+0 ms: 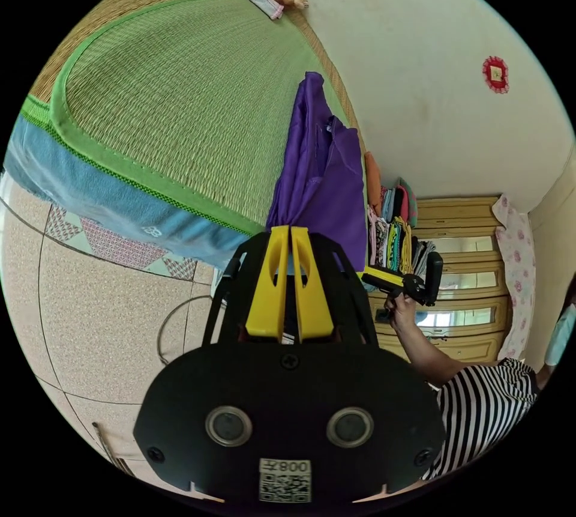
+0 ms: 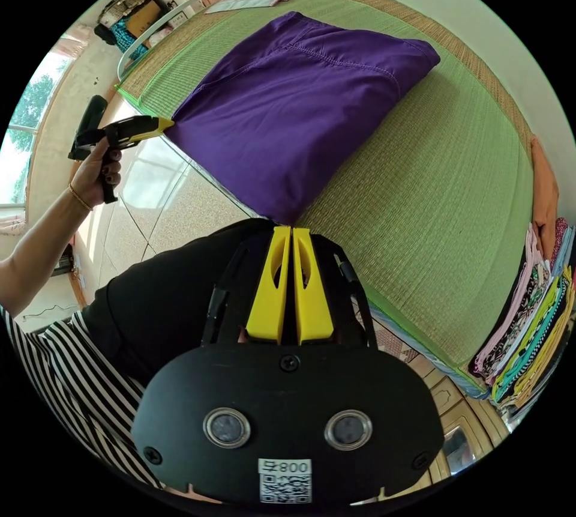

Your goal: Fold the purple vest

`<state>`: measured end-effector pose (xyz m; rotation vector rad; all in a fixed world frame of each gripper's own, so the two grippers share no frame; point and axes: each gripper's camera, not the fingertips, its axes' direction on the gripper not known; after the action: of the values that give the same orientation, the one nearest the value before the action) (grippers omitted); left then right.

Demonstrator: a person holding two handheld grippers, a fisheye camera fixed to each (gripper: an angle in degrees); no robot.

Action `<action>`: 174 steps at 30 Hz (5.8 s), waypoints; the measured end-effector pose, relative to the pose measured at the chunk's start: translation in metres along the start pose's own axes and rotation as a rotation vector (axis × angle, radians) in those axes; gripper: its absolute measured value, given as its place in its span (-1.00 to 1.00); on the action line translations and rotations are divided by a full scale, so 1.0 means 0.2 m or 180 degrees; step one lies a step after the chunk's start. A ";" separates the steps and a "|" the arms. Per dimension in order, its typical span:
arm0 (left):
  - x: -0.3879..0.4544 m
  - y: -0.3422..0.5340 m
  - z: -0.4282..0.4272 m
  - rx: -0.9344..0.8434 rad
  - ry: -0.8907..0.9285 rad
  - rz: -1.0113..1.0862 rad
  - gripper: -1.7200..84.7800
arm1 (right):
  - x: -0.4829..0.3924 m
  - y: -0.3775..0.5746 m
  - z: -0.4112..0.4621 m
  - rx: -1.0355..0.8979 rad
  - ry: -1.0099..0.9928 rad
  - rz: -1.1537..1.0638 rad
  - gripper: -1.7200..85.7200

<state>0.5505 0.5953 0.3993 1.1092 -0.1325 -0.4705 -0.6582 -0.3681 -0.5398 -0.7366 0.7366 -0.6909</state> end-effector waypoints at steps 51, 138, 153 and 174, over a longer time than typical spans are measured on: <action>0.52 0.18 -0.12 -0.0078 -0.0938 0.0597 -0.91 | -0.02 -0.29 0.30 0.0124 -0.0753 -0.0126 -0.96; 1.12 0.34 1.08 -0.0965 0.0851 0.0697 -0.91 | 0.27 0.44 1.75 0.0830 -0.3756 0.1573 -0.78; 0.21 0.76 0.84 0.0785 0.2238 -0.1333 -0.67 | 0.20 0.55 1.82 0.0877 -0.3867 0.1570 -0.79; 0.13 0.78 0.95 0.0434 0.2105 -0.1180 -0.82 | 0.14 0.81 1.94 0.0929 -0.3819 0.1625 -0.79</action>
<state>0.5579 0.4822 0.6198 1.3781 0.6374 -0.4027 -0.2938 -0.1695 -0.4719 -0.5271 -0.2898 0.1692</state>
